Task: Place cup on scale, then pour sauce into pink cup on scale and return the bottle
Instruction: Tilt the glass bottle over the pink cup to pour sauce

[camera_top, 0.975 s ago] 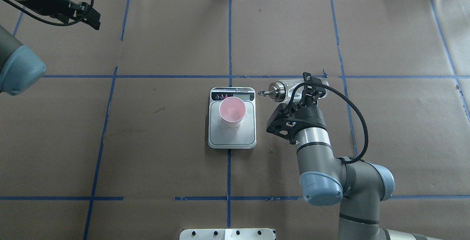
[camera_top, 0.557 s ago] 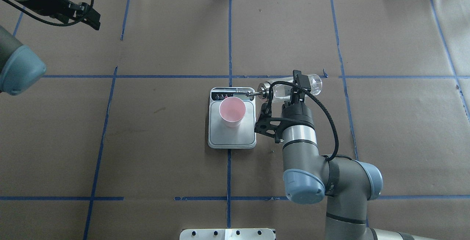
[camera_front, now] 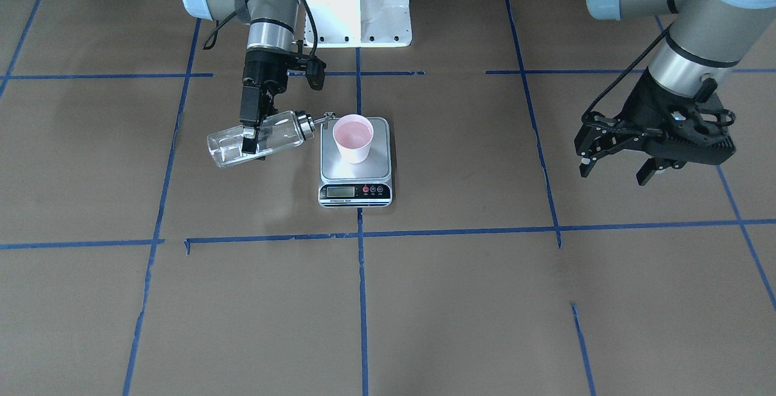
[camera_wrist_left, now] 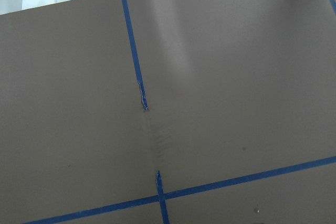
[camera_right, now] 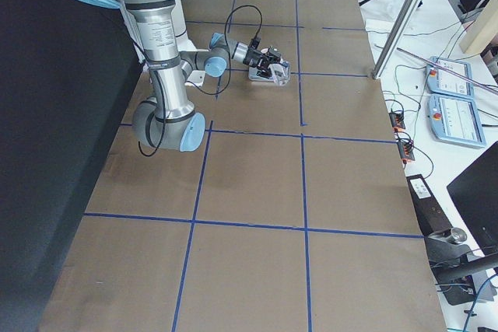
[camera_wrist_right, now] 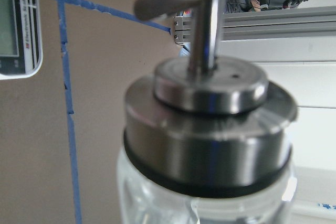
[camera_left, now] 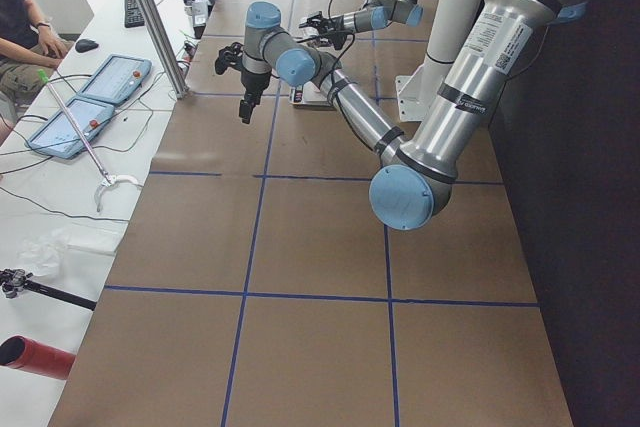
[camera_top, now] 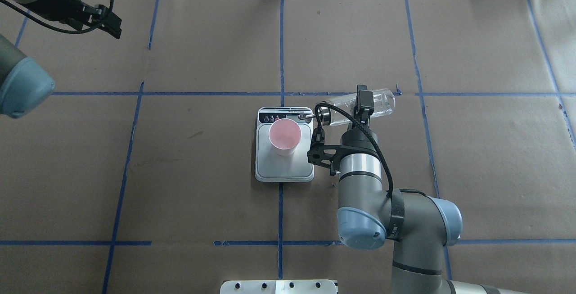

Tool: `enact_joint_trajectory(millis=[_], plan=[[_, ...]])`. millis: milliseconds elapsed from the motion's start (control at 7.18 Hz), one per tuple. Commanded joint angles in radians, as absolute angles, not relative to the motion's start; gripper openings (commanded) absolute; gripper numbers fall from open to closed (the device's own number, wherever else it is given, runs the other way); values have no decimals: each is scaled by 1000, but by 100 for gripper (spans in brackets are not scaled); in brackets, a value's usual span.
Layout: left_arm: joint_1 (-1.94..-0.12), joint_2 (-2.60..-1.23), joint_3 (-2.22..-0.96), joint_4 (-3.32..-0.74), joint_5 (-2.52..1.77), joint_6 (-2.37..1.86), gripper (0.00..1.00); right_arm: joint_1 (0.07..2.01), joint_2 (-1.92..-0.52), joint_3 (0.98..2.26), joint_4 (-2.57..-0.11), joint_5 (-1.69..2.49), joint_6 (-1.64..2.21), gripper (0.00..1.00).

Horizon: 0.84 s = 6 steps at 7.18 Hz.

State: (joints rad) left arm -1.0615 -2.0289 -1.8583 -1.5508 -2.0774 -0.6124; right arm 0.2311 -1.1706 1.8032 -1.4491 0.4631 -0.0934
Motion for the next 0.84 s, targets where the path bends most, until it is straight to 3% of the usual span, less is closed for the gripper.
enact_joint_trajectory(millis=[0, 696], plan=[[-1062, -2028, -1859, -1552, -2080, -614, 88, 230, -1163, 1787, -1457, 417, -199, 0], [-1062, -2025, -1865, -1551, -2080, -614, 89, 232, -1115, 1781, -1558, 377, -316, 0]])
